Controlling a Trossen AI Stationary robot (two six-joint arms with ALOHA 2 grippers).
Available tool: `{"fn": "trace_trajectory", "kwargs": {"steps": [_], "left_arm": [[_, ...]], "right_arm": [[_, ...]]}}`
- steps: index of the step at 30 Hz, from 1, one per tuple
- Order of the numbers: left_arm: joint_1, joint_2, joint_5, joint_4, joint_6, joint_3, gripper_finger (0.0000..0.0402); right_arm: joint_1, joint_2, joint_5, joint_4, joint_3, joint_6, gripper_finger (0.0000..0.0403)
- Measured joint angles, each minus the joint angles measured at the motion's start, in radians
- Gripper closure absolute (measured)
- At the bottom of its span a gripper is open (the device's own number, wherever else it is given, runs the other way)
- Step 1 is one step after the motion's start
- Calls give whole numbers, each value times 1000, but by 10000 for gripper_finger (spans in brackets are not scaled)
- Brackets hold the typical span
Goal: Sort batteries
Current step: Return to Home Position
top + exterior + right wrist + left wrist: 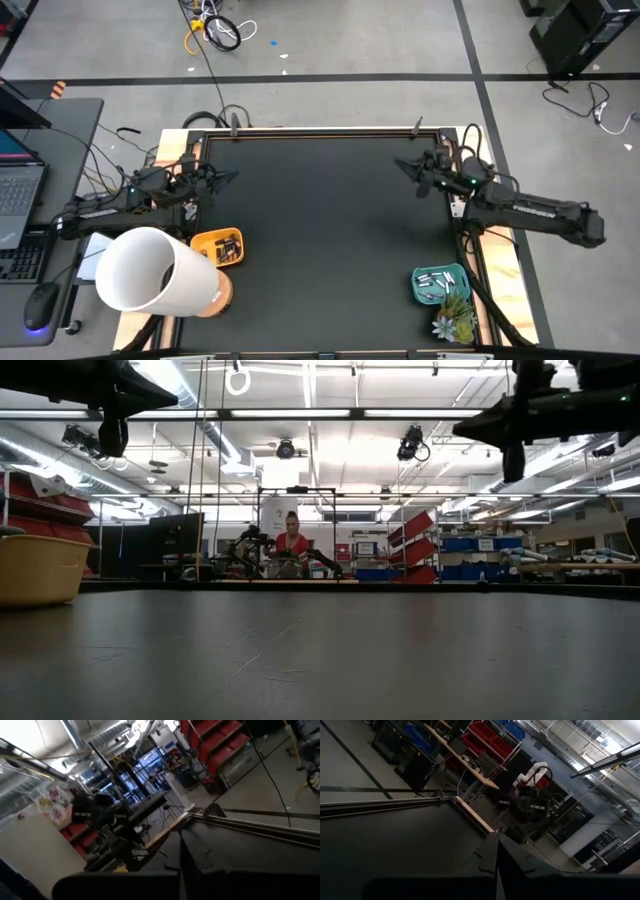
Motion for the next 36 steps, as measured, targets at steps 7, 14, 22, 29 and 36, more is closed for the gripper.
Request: {"fn": "trace_trajectory", "kwargs": {"steps": [7, 14, 22, 29, 36], "left_arm": [[0, 0, -1, -5, 4, 0, 382], [0, 0, -4, -25, 49, 0, 382], [0, 0, -5, -69, 57, 0, 382], [0, 0, -11, -68, 73, 0, 382], [0, 0, -11, -78, 58, 0, 382]], "right_arm": [[0, -142, 15, -141, 0, -33, 403], [0, -264, 26, -323, 0, -35, 403], [0, -400, 86, -369, -61, -1, 403], [0, -503, 84, -237, -175, 73, 403], [1, -512, 85, -113, -244, 70, 403]]}}
